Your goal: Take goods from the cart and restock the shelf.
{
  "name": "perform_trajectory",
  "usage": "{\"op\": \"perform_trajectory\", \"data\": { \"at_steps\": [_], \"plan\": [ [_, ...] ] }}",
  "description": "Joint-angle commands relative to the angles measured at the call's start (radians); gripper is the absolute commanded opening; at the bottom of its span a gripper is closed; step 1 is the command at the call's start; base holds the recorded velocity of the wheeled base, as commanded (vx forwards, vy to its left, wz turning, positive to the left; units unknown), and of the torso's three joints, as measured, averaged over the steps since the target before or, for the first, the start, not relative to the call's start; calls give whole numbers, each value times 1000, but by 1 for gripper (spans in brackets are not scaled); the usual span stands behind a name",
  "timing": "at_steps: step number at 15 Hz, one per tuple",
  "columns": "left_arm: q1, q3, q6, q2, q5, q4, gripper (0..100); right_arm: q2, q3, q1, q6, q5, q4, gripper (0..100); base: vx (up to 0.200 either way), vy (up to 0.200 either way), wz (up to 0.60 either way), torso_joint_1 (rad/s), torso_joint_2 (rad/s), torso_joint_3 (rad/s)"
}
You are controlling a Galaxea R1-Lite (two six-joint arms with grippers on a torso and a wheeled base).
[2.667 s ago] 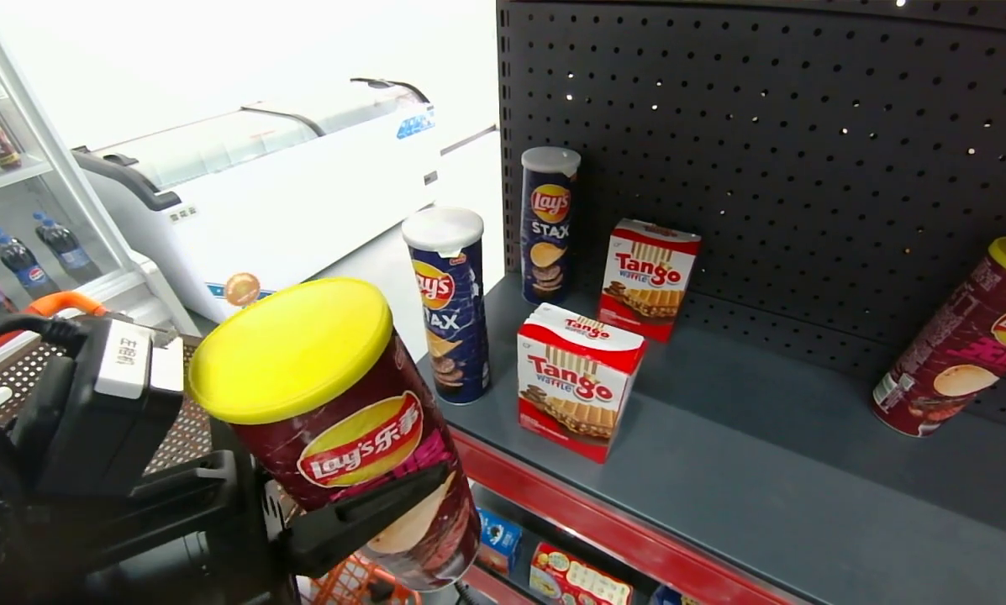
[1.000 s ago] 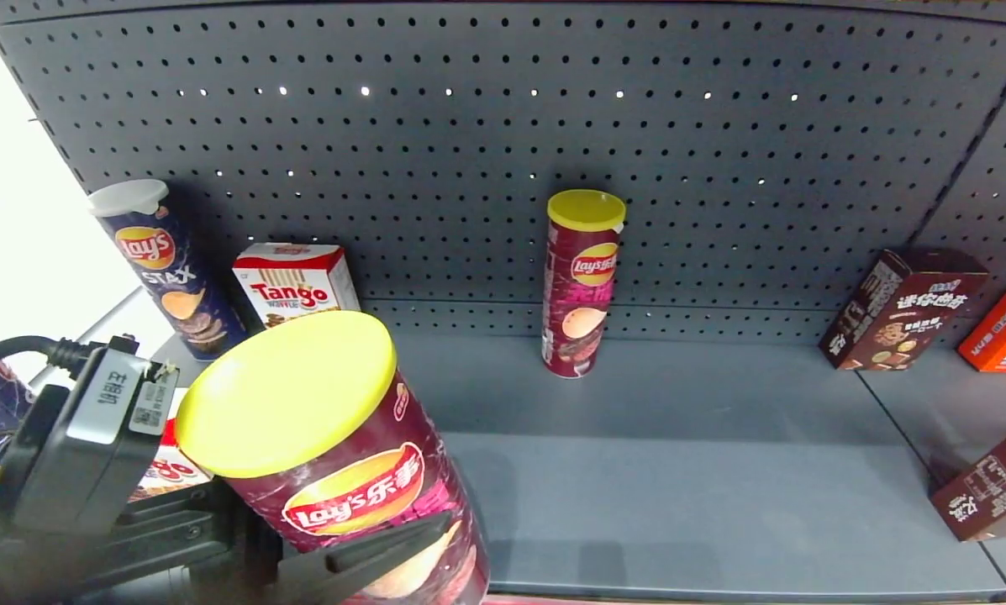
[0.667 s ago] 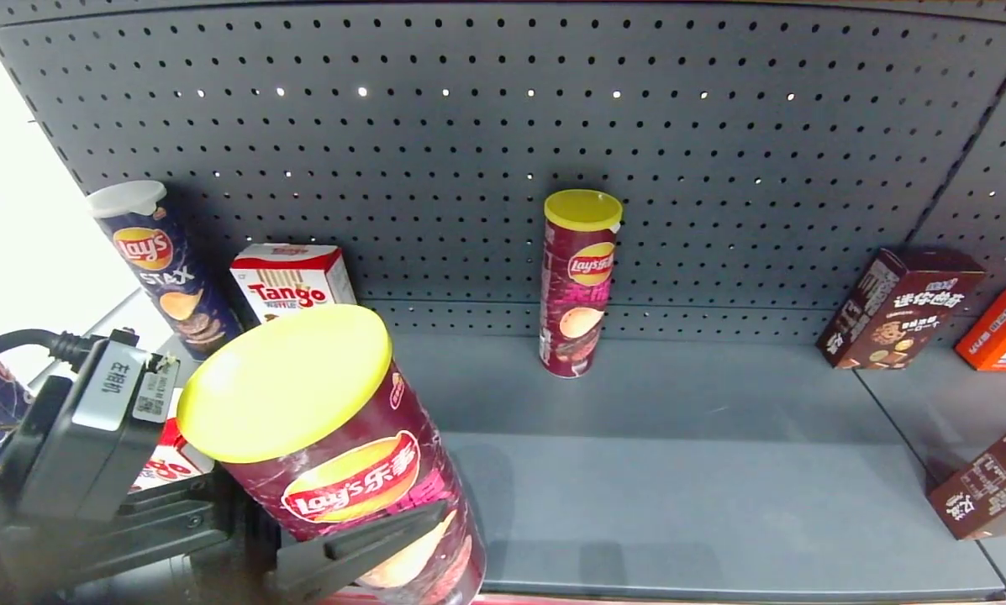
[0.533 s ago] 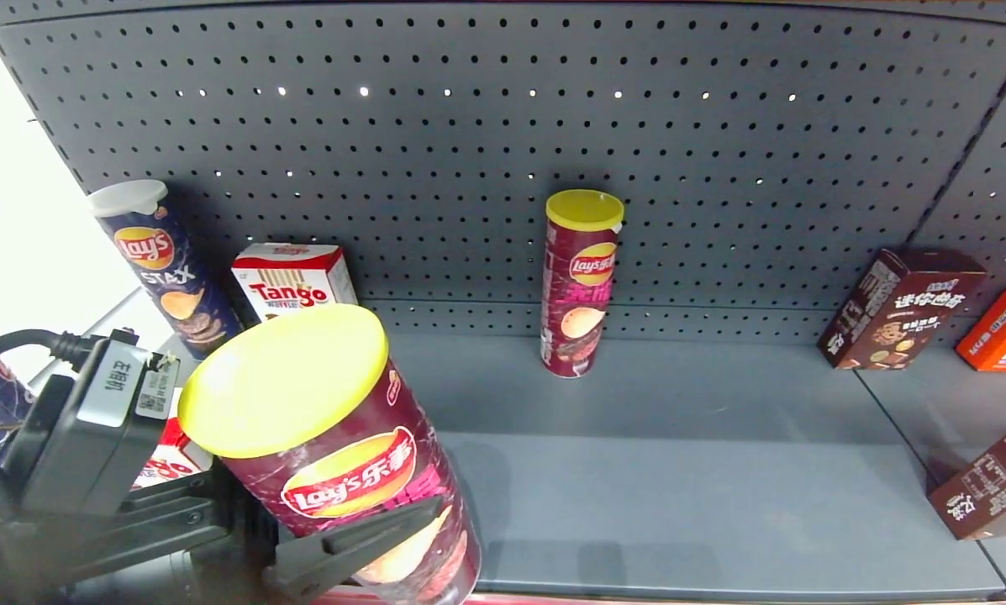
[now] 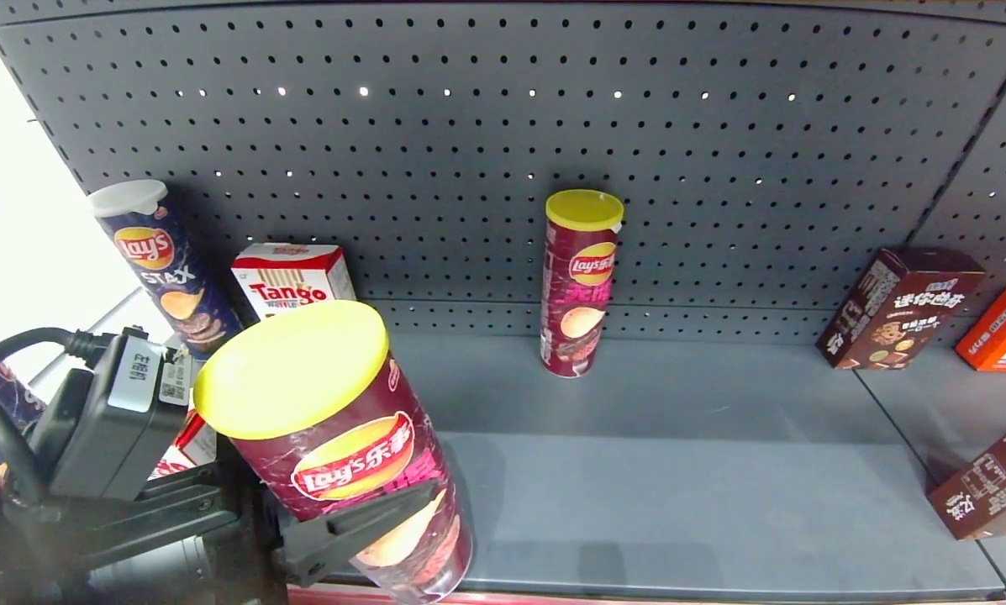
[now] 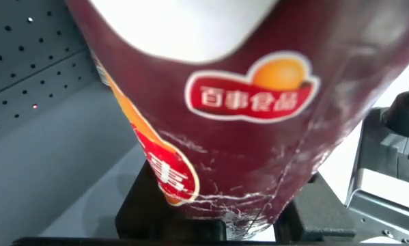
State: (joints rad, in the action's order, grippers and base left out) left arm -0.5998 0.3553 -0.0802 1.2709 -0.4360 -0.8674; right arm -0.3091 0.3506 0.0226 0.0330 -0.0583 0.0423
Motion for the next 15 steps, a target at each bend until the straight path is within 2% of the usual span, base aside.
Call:
{"op": "perform_trajectory", "data": {
  "at_steps": [1,6,8,9,12,13,15],
  "plan": [
    [-2,-3,0,4,-1,1,0,-331,166,63,21,-52,53,100,0,0,0,0,0,0],
    [0,2,2,2,0,-1,0,-717,249,154,122,-57,369,100,0,0,0,0,0,0],
    [3,2,2,2,0,-1,0,-831,291,206,122,-104,465,100,0,0,0,0,0,0],
    [3,-1,2,2,-1,-1,0,-881,326,231,122,-166,485,100,0,0,0,0,0,0],
    [3,-1,5,5,-3,1,0,-996,409,267,123,-242,482,100,0,0,0,0,0,0],
    [3,-3,5,5,-3,-1,0,-1019,433,274,122,-302,479,100,0,0,0,0,0,0],
    [0,-3,5,16,-4,-1,0,-1071,499,258,123,-509,478,100,0,0,0,0,0,0]
  ]
}}
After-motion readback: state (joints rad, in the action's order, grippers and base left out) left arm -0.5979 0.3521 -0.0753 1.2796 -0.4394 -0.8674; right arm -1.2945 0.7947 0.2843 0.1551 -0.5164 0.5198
